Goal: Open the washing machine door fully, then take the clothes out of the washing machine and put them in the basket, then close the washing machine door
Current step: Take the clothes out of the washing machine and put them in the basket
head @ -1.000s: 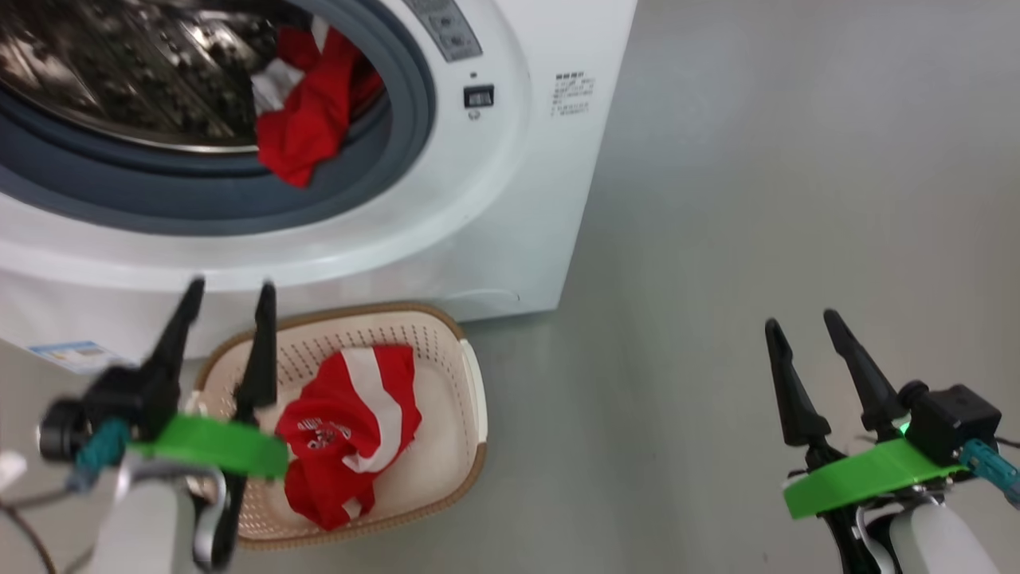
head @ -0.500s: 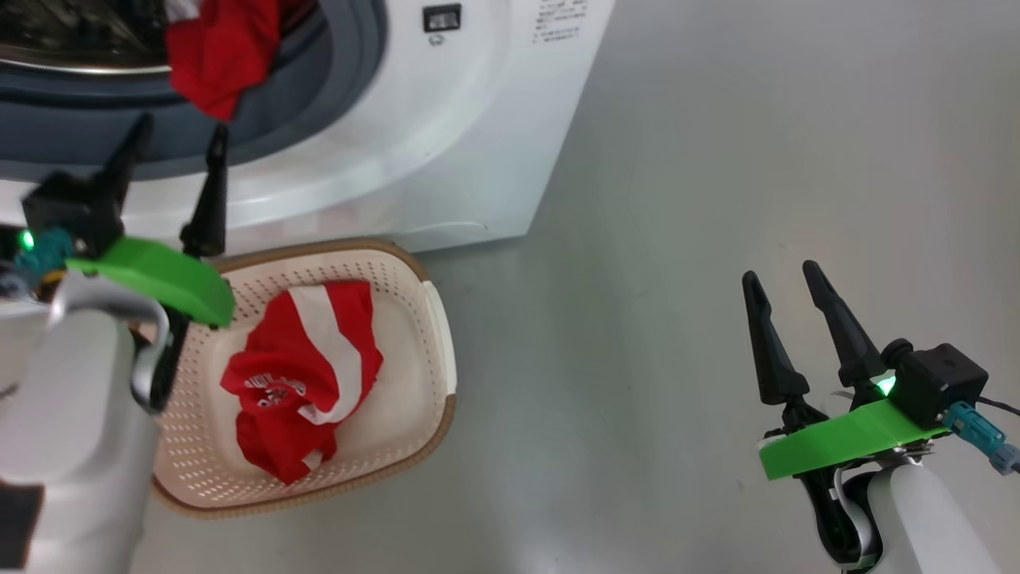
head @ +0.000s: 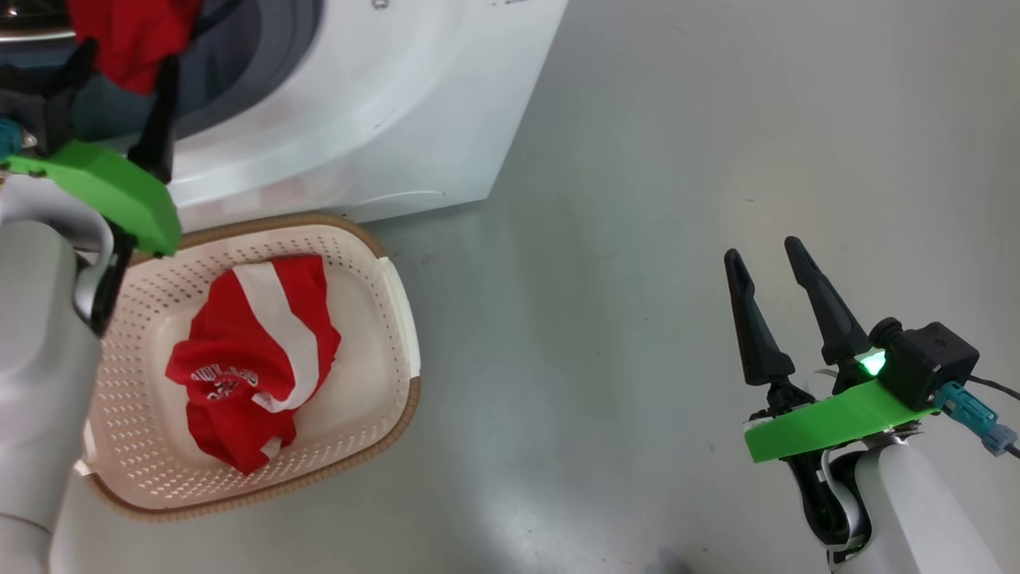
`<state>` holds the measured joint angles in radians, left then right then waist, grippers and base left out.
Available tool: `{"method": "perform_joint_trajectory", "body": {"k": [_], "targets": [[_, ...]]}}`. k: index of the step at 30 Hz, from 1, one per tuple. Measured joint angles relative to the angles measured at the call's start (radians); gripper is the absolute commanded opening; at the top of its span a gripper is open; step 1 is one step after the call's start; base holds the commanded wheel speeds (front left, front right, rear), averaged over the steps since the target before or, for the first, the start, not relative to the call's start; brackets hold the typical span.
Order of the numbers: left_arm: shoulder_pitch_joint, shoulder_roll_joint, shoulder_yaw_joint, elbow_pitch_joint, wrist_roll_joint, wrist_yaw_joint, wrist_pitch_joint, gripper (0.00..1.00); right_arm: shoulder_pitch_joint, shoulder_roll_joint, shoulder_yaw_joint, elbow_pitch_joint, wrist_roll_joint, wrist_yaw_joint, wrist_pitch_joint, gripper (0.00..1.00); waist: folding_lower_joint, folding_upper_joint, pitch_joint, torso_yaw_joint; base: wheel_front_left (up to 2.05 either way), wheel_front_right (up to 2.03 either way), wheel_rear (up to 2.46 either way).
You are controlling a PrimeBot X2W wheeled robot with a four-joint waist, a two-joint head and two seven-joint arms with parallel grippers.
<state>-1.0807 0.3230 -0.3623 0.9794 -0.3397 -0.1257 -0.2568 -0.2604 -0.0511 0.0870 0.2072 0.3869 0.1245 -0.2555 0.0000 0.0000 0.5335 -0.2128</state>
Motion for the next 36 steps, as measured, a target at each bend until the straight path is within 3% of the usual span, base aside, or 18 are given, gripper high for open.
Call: {"method": "perform_joint_trajectory", "body": {"k": [20, 21, 22, 23, 24, 31, 36], "targets": [[-0.159, 0.071, -0.176, 0.183, -0.114, -0.006, 0.0, 1.0, -0.015, 0.001, 0.023, -0.016, 0.021, 0.0, 0.0, 1.0, -0.0001, 0.0, 0.056, -0.052, 0.0, 0.0, 0.0], [-0.165, 0.071, -0.182, 0.186, -0.119, -0.006, 0.0, 0.93, -0.015, 0.001, 0.023, -0.016, 0.021, 0.0, 0.0, 1.0, 0.0, 0.0, 0.057, -0.052, 0.0, 0.0, 0.0], [-0.169, 0.071, -0.186, 0.189, -0.122, -0.006, 0.0, 0.6, -0.015, 0.001, 0.022, -0.017, 0.021, 0.0, 0.0, 1.0, 0.0, 0.0, 0.057, -0.052, 0.0, 0.0, 0.0], [-0.171, 0.071, -0.19, 0.189, -0.126, -0.006, 0.0, 0.42, -0.016, 0.001, 0.022, -0.017, 0.021, 0.0, 0.0, 1.0, 0.0, 0.0, 0.057, -0.052, 0.0, 0.0, 0.0], [-0.172, 0.071, -0.195, 0.19, -0.13, -0.006, 0.0, 0.0, -0.016, 0.001, 0.022, -0.018, 0.021, 0.0, 0.0, 1.0, 0.0, 0.0, 0.057, -0.052, 0.0, 0.0, 0.0], [-0.172, 0.07, -0.211, 0.179, -0.174, -0.006, 0.0, 0.0, -0.033, 0.001, 0.02, -0.02, 0.021, 0.0, 0.0, 1.0, 0.0, 0.0, 0.053, -0.043, 0.0, 0.0, 0.0], [-0.163, 0.07, -0.141, 0.105, -0.19, -0.005, 0.0, 0.0, -0.035, 0.001, 0.013, -0.02, 0.019, 0.0, 0.0, 1.0, -0.0001, 0.0, 0.038, -0.029, 0.0, 0.0, 0.0]]}}
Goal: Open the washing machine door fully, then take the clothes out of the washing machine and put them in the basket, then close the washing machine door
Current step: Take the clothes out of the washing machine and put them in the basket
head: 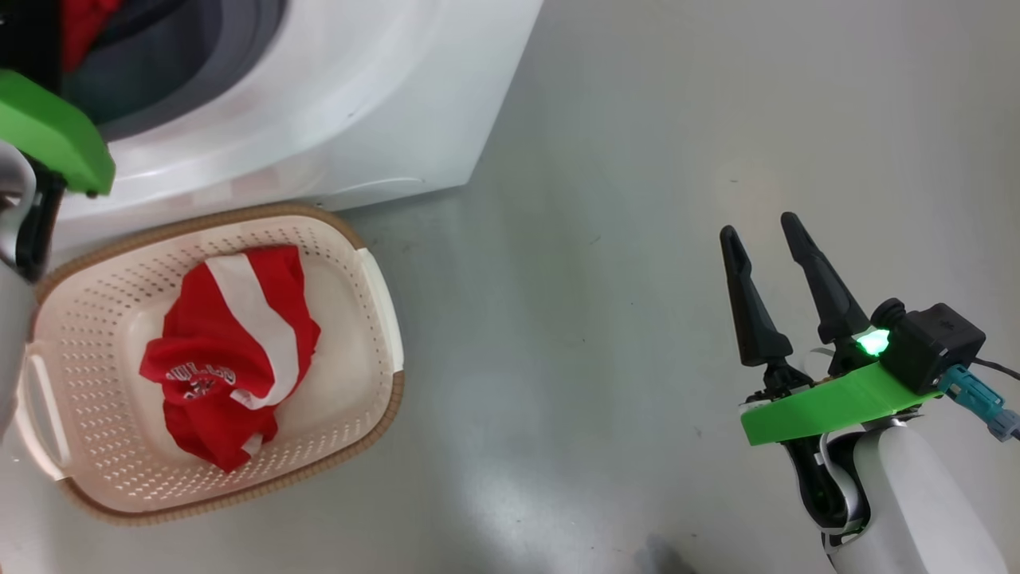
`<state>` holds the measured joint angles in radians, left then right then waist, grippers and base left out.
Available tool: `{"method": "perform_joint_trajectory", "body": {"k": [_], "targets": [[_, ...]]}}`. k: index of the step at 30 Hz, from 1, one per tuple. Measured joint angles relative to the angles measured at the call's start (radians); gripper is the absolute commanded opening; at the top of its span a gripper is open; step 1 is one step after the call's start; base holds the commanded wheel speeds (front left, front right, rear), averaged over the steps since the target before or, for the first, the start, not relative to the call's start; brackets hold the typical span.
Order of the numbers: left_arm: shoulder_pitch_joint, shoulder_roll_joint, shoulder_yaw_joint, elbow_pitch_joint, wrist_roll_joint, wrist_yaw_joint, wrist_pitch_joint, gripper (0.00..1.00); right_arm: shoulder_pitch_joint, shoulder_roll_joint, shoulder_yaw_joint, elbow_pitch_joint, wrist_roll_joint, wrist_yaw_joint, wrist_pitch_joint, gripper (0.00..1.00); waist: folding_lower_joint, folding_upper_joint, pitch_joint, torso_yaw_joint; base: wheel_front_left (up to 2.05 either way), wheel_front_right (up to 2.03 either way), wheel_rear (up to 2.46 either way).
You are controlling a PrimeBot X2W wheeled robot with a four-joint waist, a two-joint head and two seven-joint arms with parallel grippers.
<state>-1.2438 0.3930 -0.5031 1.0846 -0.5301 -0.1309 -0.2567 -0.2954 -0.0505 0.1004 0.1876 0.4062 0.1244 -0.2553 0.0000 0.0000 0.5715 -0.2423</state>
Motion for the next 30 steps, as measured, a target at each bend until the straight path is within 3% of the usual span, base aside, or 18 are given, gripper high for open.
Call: {"method": "perform_joint_trajectory", "body": {"k": [12, 21, 30], "targets": [[0.202, -0.045, 0.237, -0.215, 0.021, 0.018, 0.0, 0.0, 0.006, 0.0, -0.022, 0.008, -0.015, 0.0, 0.0, 1.0, 0.0001, 0.0, -0.063, 0.029, 0.0, 0.0, 0.0], [0.367, -0.128, 0.441, -0.386, 0.098, 0.016, 0.0, 0.0, 0.049, 0.0, -0.043, 0.013, -0.039, 0.0, 0.0, 1.0, 0.0, 0.0, -0.123, 0.062, 0.0, 0.0, 0.0], [0.524, -0.201, 0.579, -0.571, 0.153, 0.006, 0.0, 0.0, 0.081, 0.0, -0.057, 0.022, -0.056, 0.0, 0.0, 1.0, 0.0, 0.0, -0.182, 0.097, 0.0, 0.0, 0.0]]}}
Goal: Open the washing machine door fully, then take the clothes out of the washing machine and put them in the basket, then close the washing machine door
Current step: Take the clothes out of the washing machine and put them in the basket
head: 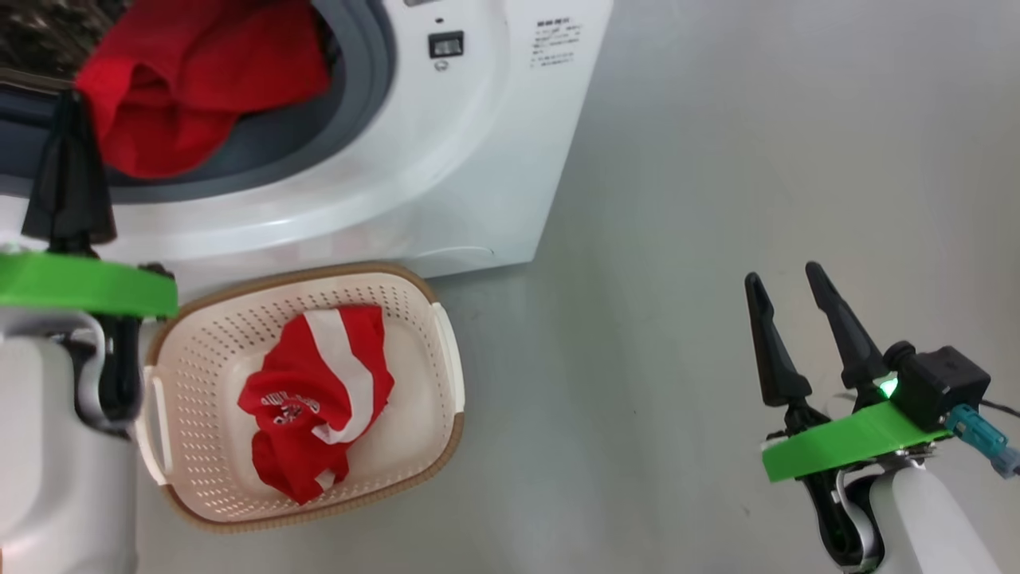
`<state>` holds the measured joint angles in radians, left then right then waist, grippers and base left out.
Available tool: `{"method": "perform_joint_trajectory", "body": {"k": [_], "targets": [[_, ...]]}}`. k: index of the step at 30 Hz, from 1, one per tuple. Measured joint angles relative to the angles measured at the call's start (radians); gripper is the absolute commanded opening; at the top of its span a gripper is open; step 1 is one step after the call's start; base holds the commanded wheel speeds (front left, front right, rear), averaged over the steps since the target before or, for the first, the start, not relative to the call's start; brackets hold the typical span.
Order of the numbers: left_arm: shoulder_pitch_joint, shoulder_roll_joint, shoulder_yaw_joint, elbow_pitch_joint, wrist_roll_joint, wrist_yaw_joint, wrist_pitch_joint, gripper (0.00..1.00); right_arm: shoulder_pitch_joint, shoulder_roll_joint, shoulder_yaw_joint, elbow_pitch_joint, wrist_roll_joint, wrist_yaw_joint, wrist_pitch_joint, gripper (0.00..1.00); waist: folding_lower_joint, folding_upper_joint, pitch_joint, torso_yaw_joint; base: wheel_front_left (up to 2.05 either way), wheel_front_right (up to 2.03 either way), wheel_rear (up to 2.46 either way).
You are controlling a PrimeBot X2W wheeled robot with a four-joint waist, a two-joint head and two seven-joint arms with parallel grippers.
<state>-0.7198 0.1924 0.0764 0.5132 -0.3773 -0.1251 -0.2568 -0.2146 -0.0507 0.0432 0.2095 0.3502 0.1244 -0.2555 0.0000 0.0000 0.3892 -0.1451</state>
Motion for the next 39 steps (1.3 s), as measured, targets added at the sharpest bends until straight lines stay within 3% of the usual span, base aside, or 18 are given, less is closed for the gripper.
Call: {"method": "perform_joint_trajectory", "body": {"k": [14, 26, 32, 39], "targets": [[0.254, -0.06, 0.074, -0.368, 0.037, 0.0, 0.0, 0.0, 0.03, -0.007, -0.007, -0.001, 0.0, 0.0, 0.0, 1.0, 0.0, 0.0, -0.054, 0.029, 0.0, 0.0, 0.0], [0.348, -0.11, 0.131, -0.624, 0.058, 0.0, 0.0, 0.0, 0.03, -0.008, -0.022, -0.006, 0.0, 0.0, 0.0, 1.0, 0.0, 0.0, -0.047, 0.043, 0.0, 0.0, 0.0], [0.401, -0.116, 0.123, -0.62, 0.072, 0.0, -0.001, 0.0, 0.03, -0.008, -0.02, -0.006, 0.0, 0.0, 0.0, 1.0, 0.0, 0.0, -0.039, 0.038, 0.0, 0.0, 0.0], [0.439, -0.123, 0.079, -0.487, 0.107, 0.0, -0.001, 0.0, 0.026, -0.007, -0.017, -0.013, 0.0, 0.0, 0.0, 1.0, 0.0, 0.0, -0.008, 0.027, 0.0, 0.0, 0.0]]}}
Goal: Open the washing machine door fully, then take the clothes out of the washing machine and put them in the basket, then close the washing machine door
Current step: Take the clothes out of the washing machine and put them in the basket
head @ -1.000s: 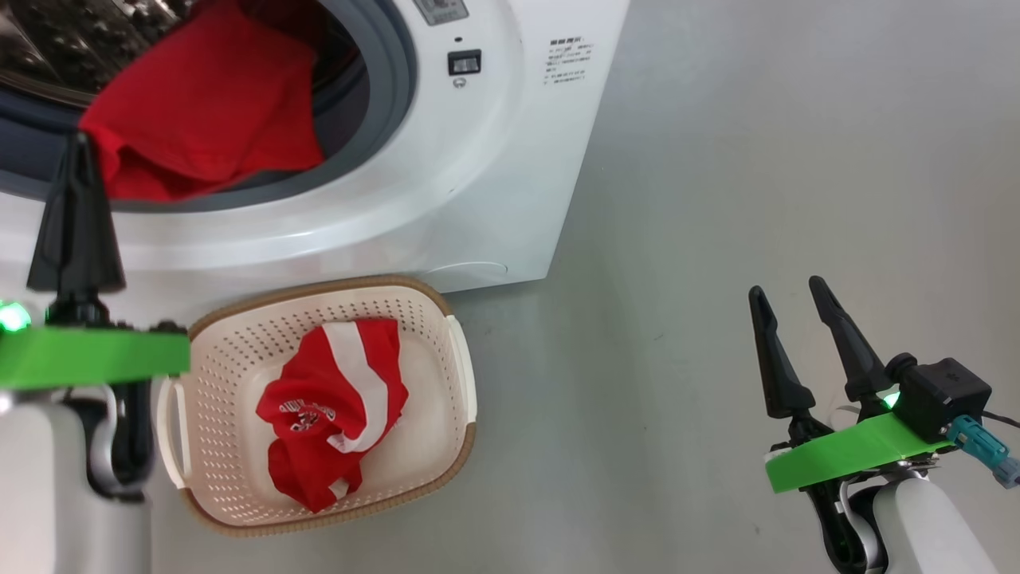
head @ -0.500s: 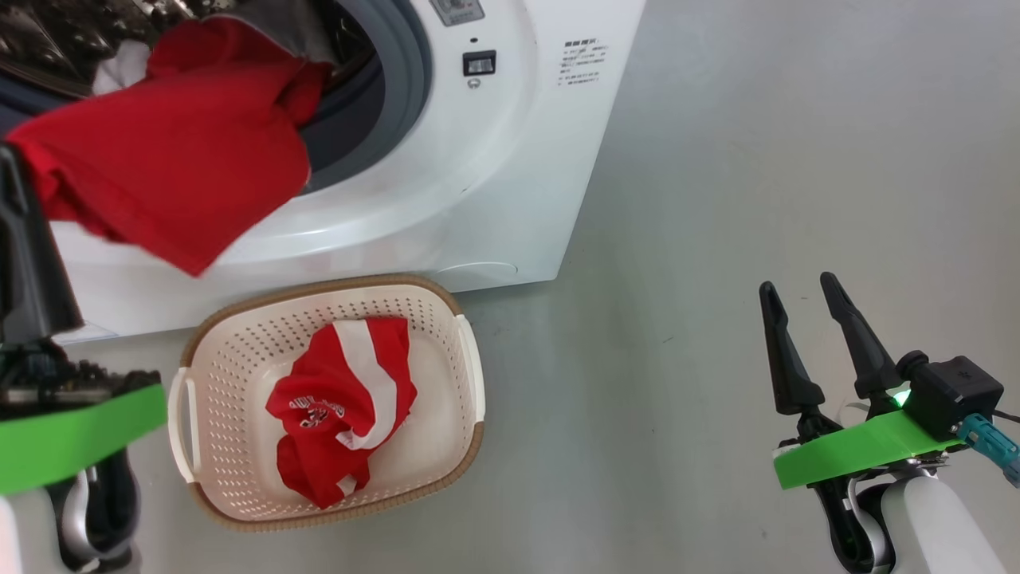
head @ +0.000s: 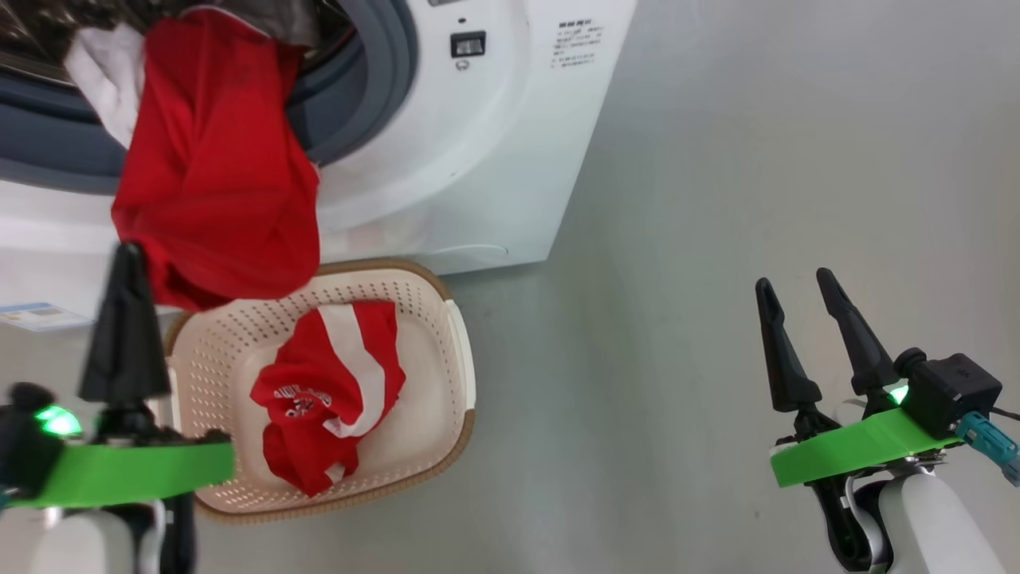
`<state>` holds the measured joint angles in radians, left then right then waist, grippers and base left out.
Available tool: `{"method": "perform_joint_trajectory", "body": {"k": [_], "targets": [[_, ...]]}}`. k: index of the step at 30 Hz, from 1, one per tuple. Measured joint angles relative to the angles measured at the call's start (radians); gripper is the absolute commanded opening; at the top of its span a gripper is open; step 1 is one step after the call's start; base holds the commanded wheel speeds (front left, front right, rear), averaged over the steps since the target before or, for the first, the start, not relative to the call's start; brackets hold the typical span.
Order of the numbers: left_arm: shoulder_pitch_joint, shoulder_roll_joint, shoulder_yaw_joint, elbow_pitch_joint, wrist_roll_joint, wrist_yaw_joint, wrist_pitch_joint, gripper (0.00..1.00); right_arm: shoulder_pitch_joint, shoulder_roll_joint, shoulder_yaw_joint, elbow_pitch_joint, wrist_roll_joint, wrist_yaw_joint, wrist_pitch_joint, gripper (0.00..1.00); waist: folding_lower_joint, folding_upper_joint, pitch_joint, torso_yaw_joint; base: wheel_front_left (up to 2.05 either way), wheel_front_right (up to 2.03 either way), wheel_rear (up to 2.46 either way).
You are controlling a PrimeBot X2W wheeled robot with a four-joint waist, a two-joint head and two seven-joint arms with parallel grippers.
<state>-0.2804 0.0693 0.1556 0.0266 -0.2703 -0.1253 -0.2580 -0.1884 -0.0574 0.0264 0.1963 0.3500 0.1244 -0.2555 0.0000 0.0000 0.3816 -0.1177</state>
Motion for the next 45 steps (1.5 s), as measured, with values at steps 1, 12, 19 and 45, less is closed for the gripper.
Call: {"method": "perform_joint_trajectory", "body": {"k": [1, 12, 19, 45], "targets": [[0.0, -0.001, -0.005, 0.028, 0.001, 0.0, 0.0, 0.0, 0.0, 0.0, 0.001, -0.001, 0.0, 0.0, 0.0, 1.0, 0.0001, 0.0, 0.006, -0.002, 0.0, 0.0, 0.0], [-0.066, 0.03, -0.075, 0.37, 0.016, 0.0, 0.001, 0.0, -0.04, 0.005, 0.013, -0.015, 0.0, 0.0, 0.0, 1.0, 0.0, 0.0, 0.088, -0.028, 0.0, 0.0, 0.0], [-0.228, 0.074, -0.133, 0.621, 0.029, 0.0, 0.001, 0.0, -0.083, 0.006, 0.018, -0.028, 0.002, 0.0, 0.0, 1.0, 0.0, 0.0, 0.165, -0.041, 0.0, 0.0, 0.0], [-0.526, 0.113, -0.191, 1.005, 0.056, 0.0, 0.001, 0.73, -0.152, 0.006, 0.056, -0.034, 0.028, 0.0, 0.0, 1.0, 0.0, 0.0, 0.298, -0.06, 0.0, 0.0, 0.0]]}}
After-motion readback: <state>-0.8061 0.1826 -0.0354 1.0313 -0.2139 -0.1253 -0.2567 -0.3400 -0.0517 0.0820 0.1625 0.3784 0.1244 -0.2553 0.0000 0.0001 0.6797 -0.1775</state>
